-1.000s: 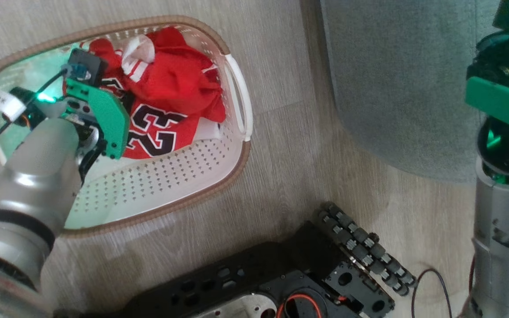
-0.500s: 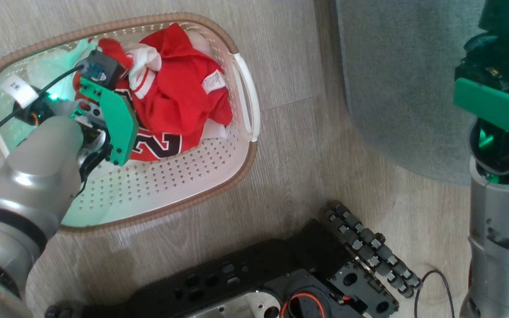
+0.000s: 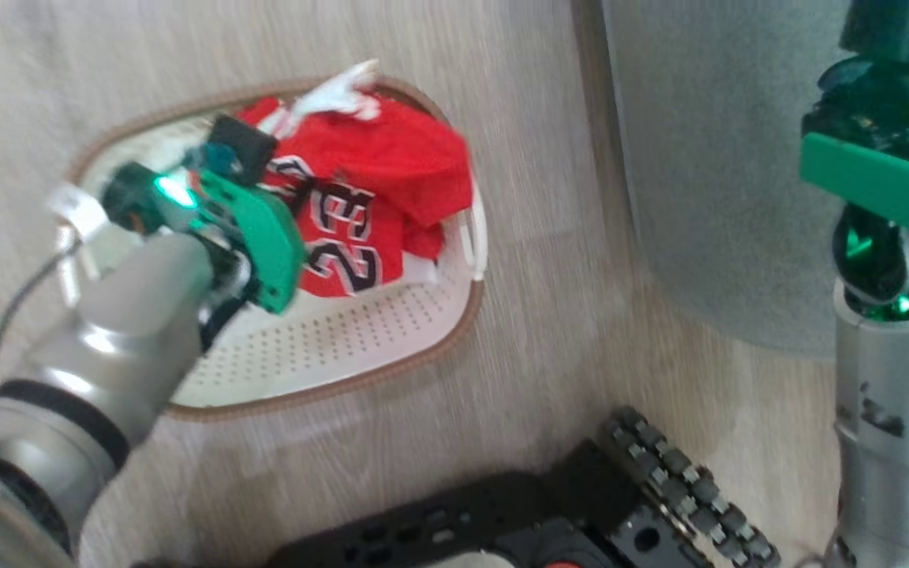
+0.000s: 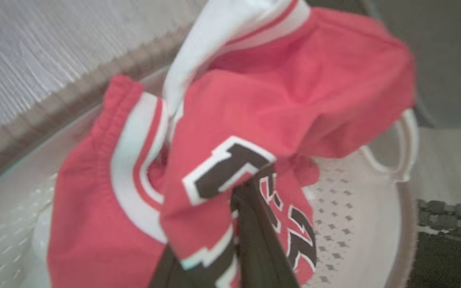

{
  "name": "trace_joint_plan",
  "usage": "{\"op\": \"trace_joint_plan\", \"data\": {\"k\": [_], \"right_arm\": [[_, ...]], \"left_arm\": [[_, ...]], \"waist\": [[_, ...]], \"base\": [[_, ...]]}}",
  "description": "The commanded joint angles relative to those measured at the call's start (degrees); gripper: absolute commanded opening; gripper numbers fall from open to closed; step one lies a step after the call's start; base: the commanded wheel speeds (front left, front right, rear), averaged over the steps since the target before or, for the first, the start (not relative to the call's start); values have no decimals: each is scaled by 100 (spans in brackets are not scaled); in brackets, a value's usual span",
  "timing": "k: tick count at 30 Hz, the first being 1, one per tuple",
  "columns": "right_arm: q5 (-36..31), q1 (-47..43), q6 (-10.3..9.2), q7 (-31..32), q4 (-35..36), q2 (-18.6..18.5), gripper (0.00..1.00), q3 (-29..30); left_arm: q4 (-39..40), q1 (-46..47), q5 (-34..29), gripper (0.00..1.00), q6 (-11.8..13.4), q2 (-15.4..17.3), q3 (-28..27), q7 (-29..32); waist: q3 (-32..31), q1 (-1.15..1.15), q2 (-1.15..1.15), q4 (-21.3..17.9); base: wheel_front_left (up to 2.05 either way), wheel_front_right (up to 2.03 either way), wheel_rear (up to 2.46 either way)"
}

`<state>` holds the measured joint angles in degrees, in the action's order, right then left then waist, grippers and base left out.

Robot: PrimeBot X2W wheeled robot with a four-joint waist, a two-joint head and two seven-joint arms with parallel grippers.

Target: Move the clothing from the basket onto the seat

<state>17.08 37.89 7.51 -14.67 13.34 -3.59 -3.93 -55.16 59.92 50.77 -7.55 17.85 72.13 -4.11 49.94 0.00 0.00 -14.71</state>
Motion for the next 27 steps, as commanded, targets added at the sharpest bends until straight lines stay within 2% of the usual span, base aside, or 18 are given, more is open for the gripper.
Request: {"op": "trace_joint_plan", "data": {"k": [1,6,13,21,27], "right_arm": [[-69,-319,-2,-32,109,71,100,-33],[-177,-626,-2,-32,-148,56,100,-64],[-102,-1152,-2,-32,-418,-126,100,13],[121,-1863,-2,-9,-660,-341,100,19],[273,-2342,-2,11,-777,-405,100,4]], "left_arm": [[182,-212,92,0,7,-2,-30,-233],[444,-512,269,0,7,-30,30,-808],[910,-892,427,0,7,-20,-96,-1074],[1908,-1545,158,0,160,28,-1113,-1087],[2451,-1787,166,0,407,76,-1456,-1087]], "waist": [[-502,0,0,246],[-1235,0,0,453],[-2211,0,0,815],[-3277,0,0,1206],[-3852,0,0,1419]], "base": [[0,0,0],[0,0,0],[0,0,0],[0,0,0],[0,0,0]]}}
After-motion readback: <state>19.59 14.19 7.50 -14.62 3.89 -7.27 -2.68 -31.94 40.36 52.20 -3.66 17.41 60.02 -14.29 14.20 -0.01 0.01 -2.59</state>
